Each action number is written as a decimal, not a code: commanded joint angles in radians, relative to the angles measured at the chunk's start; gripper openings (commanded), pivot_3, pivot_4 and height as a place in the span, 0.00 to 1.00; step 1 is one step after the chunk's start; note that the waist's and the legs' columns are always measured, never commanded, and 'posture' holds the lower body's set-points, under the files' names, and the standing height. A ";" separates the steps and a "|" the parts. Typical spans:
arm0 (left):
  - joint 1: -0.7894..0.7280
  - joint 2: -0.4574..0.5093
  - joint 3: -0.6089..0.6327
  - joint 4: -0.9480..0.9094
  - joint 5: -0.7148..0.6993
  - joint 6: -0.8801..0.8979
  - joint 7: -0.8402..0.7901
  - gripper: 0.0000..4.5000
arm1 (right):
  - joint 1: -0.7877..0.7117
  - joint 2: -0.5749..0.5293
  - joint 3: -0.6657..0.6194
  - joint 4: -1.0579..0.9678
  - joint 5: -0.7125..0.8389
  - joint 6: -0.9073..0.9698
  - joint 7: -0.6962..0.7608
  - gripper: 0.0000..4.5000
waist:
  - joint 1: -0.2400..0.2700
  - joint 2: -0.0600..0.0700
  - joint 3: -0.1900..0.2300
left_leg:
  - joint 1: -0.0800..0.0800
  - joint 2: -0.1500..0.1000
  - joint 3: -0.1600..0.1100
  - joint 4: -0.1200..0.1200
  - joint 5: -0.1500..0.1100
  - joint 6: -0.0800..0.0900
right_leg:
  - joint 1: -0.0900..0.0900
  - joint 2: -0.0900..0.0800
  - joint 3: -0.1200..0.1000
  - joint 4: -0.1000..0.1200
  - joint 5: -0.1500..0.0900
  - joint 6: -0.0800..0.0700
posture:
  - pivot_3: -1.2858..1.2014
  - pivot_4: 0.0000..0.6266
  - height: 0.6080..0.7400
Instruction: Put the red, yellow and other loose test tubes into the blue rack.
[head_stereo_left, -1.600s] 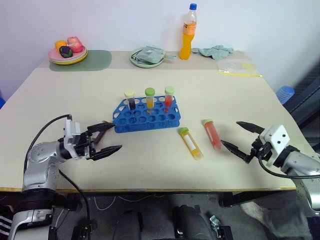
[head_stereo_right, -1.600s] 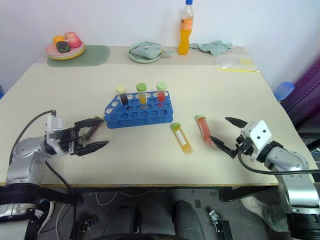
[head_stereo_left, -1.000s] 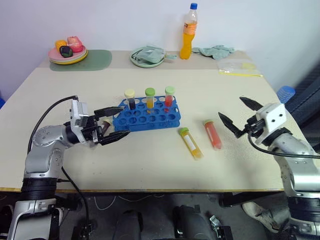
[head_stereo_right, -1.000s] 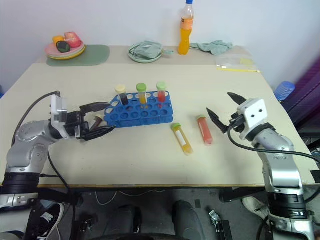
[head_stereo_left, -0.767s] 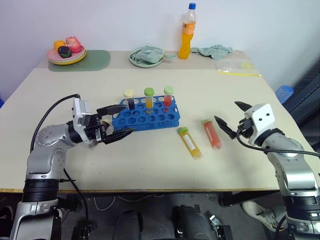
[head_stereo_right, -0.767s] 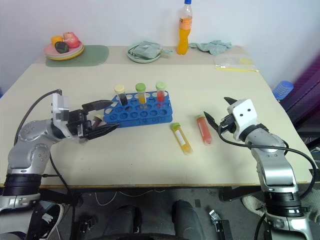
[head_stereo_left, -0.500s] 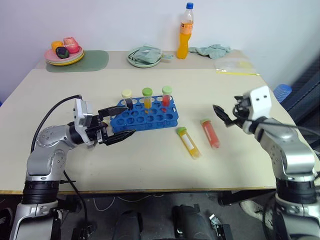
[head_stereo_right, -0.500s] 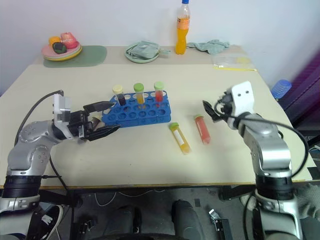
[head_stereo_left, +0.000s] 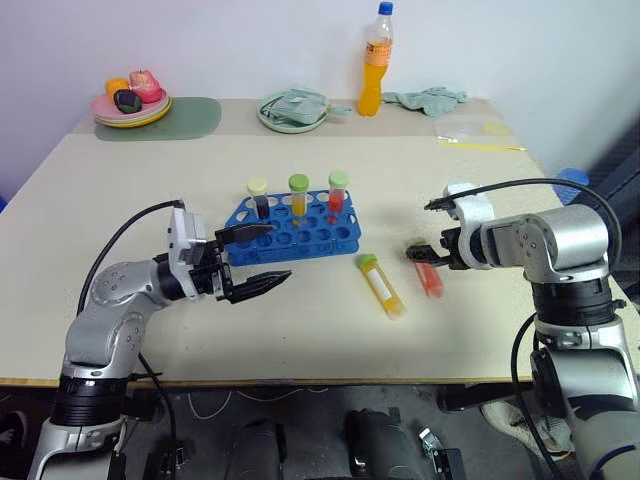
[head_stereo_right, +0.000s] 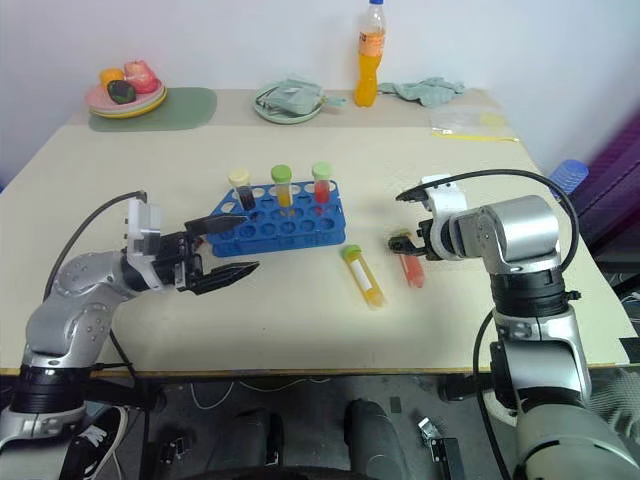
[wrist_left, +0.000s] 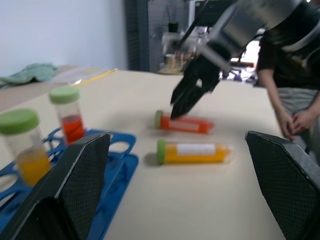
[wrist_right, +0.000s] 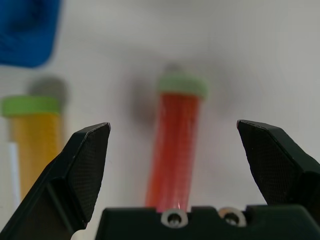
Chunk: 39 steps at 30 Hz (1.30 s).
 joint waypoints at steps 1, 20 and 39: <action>0.006 -0.003 0.000 -0.041 -0.020 0.008 0.020 0.99 | -0.043 -0.033 0.052 0.024 0.036 0.007 -0.006 1.00 | -0.001 0.000 0.000 | 0.000 0.000 0.000 0.000 0.000 0.000 | 0.000 0.000 0.000 0.000 0.000 0.000 | 0.52 0.24 1.00; 0.083 -0.020 0.014 -0.030 -0.024 -0.054 0.015 0.99 | -0.156 -0.015 0.138 0.298 0.161 0.007 -0.155 1.00 | -0.004 0.000 0.000 | -0.001 0.001 0.000 0.000 0.000 0.000 | -0.001 0.001 0.000 0.000 0.000 0.000 | 0.52 0.24 1.00; 0.121 -0.025 0.007 0.052 0.000 -0.166 -0.025 1.00 | -0.175 0.001 0.077 0.154 0.244 -0.015 -0.174 0.17 | -0.004 0.000 -0.001 | -0.003 0.001 0.000 0.000 0.000 0.000 | -0.004 0.001 0.000 0.000 0.000 0.000 | 0.52 0.24 1.00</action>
